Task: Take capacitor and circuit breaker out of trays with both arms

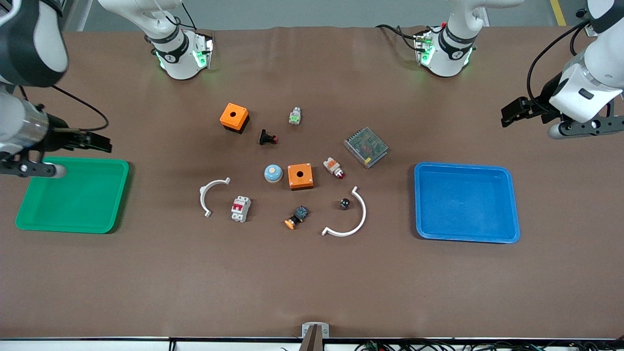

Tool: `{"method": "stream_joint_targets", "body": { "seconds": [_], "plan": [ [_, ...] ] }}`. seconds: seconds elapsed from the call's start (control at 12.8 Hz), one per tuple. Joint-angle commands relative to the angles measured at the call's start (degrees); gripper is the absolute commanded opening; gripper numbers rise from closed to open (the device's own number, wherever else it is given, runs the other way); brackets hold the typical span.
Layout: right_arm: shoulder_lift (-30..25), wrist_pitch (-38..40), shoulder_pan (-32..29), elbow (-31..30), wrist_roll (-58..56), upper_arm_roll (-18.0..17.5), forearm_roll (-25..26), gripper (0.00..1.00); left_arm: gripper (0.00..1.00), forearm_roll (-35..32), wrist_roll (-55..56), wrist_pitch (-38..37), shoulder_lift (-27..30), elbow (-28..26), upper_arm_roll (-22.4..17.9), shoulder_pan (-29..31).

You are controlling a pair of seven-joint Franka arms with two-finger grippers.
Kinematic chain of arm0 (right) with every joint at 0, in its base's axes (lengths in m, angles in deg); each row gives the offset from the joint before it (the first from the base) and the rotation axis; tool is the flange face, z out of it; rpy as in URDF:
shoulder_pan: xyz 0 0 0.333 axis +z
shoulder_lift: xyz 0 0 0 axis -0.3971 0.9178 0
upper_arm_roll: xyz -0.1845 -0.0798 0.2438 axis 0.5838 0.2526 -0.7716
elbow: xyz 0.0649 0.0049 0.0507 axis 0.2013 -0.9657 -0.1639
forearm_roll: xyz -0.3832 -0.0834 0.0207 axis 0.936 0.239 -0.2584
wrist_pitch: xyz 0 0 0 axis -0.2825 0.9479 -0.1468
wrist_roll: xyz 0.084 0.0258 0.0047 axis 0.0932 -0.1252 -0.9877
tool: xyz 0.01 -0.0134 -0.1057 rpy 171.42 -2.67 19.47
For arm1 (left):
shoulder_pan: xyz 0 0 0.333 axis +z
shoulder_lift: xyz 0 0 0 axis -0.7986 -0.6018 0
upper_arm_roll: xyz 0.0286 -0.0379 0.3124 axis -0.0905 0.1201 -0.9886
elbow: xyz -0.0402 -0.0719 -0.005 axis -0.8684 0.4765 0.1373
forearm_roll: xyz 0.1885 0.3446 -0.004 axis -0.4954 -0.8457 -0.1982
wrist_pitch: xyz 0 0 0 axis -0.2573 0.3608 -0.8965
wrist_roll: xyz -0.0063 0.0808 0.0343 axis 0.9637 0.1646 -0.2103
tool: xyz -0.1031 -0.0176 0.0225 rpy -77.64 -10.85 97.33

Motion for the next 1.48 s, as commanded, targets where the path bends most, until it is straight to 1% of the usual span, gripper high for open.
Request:
{"method": "stream_joint_targets", "body": {
  "seconds": [0.0,0.16,0.31,0.47,0.62,0.78,1.09,1.41],
  "plan": [
    [-0.14,0.84,-2.59,1.65,-1.15,-1.0,0.38,1.0,1.0,-0.99,-3.51,1.23,1.88,-1.31,-0.27,0.17],
    [0.13,0.93,-3.39,1.65,-2.2,-1.09,0.38,1.0,1.0,-0.9,-3.61,1.32,0.74,0.79,-0.27,0.17],
    [0.13,0.84,-3.56,1.74,-2.9,-1.09,0.55,1.0,1.0,-0.9,-3.69,1.41,-2.33,5.7,-0.36,0.17],
    [0.3,0.93,-4.79,2.97,-5.45,-1.09,0.38,1.0,1.0,-0.81,-3.43,1.41,-4.62,10.01,-0.27,1.39],
    [0.48,1.45,-4.88,4.11,-5.37,-1.09,0.55,1.0,1.0,-0.81,-3.43,1.41,-6.21,12.57,-0.27,1.57],
    [1.7,1.89,-4.88,6.48,-5.28,-1.09,0.2,1.0,1.0,-0.9,-3.69,1.41,-6.38,12.67,-0.27,1.57],
    [1.88,3.21,-4.62,8.86,-5.19,-1.18,0.2,1.0,1.0,-0.37,-3.69,1.41,-6.56,12.67,-0.09,1.49],
    [0.13,8.48,-4.97,8.96,-4.93,-1.0,0.11,1.0,1.0,-0.37,-3.26,1.41,-6.47,12.58,-0.09,1.4]
  ]
}}
